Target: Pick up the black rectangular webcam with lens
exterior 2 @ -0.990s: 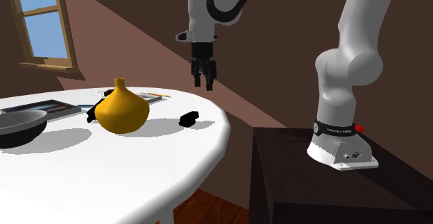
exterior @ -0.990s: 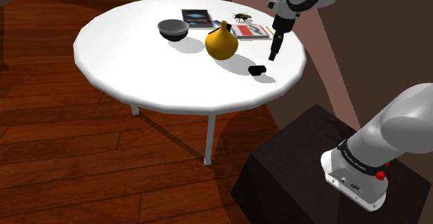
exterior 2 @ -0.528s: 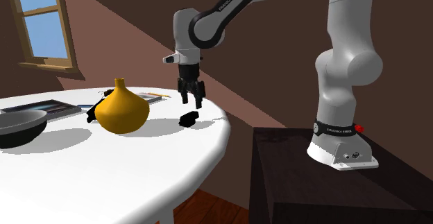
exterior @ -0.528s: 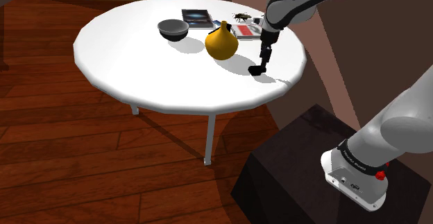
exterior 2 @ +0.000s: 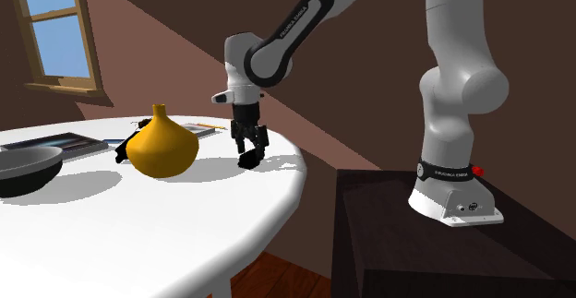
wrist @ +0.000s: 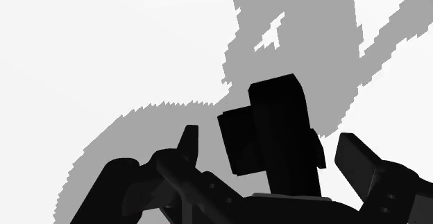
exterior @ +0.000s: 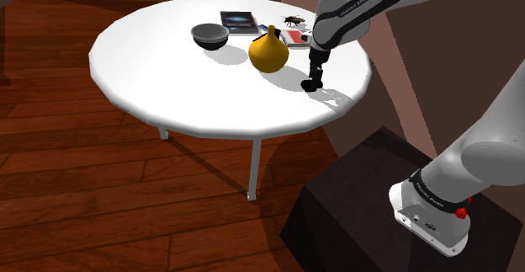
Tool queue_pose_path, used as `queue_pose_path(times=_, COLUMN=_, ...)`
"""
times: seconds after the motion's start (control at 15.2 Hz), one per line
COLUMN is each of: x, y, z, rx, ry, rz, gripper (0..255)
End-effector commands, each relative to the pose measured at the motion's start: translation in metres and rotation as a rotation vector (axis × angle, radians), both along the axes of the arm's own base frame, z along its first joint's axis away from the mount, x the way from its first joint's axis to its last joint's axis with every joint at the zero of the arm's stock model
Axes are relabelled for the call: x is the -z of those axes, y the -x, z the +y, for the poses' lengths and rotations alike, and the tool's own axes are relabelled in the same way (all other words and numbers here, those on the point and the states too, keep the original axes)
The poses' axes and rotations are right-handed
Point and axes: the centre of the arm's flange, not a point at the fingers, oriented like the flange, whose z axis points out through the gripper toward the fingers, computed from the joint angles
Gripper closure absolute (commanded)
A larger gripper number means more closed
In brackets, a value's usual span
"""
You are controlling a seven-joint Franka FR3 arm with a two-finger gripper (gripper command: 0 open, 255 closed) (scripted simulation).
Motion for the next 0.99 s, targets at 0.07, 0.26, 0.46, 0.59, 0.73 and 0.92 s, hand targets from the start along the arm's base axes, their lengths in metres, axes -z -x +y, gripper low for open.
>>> queue_pose_path(times=0.07, x=0.013, y=0.001, z=-0.001, rx=0.0, ry=0.0, rz=0.0, gripper=0)
queue_pose_path(times=0.26, x=0.013, y=0.001, z=-0.001, rx=0.0, ry=0.0, rz=0.0, gripper=255)
queue_pose_path(times=0.46, x=0.013, y=0.001, z=-0.001, rx=0.0, ry=0.0, rz=0.0, gripper=255)
queue_pose_path(times=0.59, x=0.013, y=0.001, z=-0.001, rx=0.0, ry=0.0, rz=0.0, gripper=255)
queue_pose_path(times=0.73, x=0.014, y=0.001, z=-0.002, rx=0.0, ry=0.0, rz=0.0, gripper=255)
queue_pose_path(times=0.92, x=0.003, y=0.001, z=-0.001, rx=0.0, ry=0.0, rz=0.0, gripper=255)
